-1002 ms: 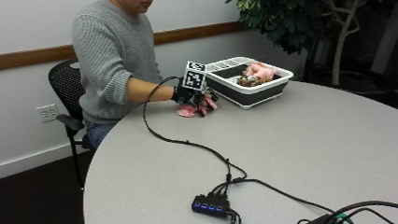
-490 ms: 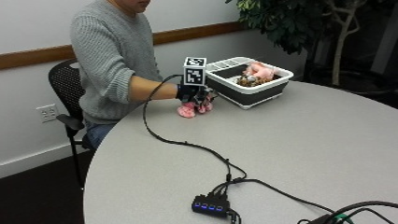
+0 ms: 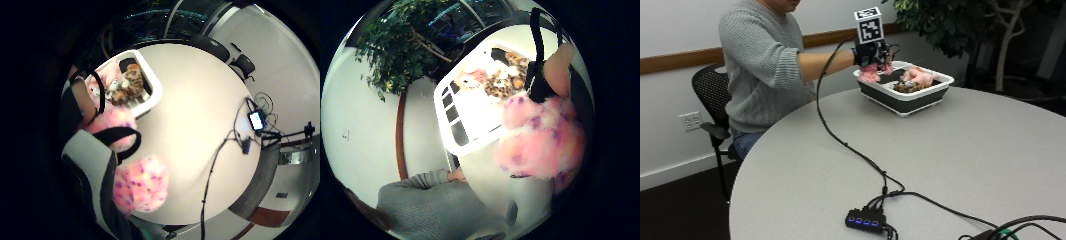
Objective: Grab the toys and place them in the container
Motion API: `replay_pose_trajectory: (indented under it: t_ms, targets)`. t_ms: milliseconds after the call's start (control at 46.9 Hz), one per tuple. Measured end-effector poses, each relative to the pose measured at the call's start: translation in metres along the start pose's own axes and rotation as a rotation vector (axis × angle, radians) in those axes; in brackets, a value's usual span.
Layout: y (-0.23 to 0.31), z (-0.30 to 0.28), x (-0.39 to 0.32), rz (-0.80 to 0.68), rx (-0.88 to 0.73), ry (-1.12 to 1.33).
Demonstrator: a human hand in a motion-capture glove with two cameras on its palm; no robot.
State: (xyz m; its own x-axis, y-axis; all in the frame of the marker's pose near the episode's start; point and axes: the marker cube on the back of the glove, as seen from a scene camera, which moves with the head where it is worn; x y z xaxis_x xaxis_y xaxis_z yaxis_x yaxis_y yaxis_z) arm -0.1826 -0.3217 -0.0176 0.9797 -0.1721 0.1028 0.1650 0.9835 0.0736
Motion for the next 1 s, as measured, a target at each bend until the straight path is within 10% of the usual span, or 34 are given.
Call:
replay_pose_trajectory:
  t_ms: [405, 576, 1002]
  targets:
    - [-0.064, 0.055, -0.086, -0.226, -0.130, -0.010]
    - [-0.050, 0.072, -0.084, -0.221, -0.355, 0.085]
    - [0.035, 0.019, -0.024, -0.184, -0.263, -0.058]
